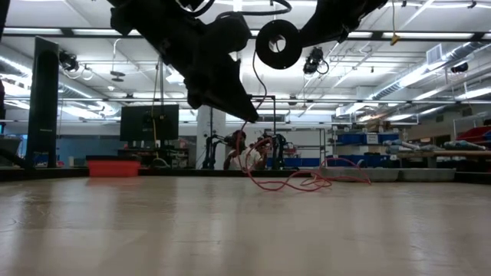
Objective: Coil cords
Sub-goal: Coil the red wire onto the black spool
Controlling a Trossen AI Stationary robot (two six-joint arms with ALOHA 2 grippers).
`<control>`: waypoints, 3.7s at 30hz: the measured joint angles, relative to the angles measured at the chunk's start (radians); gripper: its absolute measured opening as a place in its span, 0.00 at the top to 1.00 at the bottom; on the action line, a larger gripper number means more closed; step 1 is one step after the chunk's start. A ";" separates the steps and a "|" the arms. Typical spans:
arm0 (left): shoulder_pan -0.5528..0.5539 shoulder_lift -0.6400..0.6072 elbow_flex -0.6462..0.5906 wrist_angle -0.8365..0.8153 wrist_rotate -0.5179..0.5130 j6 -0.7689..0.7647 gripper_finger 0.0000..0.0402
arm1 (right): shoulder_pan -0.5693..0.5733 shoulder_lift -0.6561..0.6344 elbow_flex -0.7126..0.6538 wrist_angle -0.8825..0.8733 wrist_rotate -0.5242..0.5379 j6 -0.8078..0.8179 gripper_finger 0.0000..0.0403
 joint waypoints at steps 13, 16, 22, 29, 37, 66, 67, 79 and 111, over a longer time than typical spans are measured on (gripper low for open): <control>-0.014 0.000 0.000 0.087 -0.061 -0.018 1.00 | 0.000 0.005 0.000 0.015 0.044 0.091 1.00; -0.021 0.000 0.031 0.069 -0.069 -0.019 1.00 | 0.000 0.011 -0.001 0.025 0.048 0.117 1.00; -0.023 0.007 0.080 0.006 -0.141 0.020 1.00 | -0.001 0.037 -0.001 0.051 0.046 0.148 1.00; -0.022 0.007 0.085 -0.071 -0.159 0.018 1.00 | -0.003 0.032 -0.001 0.042 0.046 0.150 1.00; -0.020 0.007 0.085 0.006 -0.169 0.030 1.00 | -0.016 0.031 -0.001 0.071 0.046 0.153 1.00; -0.020 0.007 0.372 -0.372 -0.162 0.129 1.00 | 0.008 0.082 -0.001 -0.056 0.102 0.028 1.00; -0.020 0.007 0.387 -0.397 -0.164 0.129 1.00 | 0.011 0.082 -0.001 -0.059 0.099 0.015 1.00; -0.013 0.007 0.442 -0.573 -0.165 0.289 1.00 | 0.013 0.045 -0.001 -0.091 -0.064 -0.028 1.00; -0.073 0.005 0.070 0.112 -0.123 0.454 0.97 | 0.004 -0.110 -0.002 -0.166 -0.280 0.065 1.00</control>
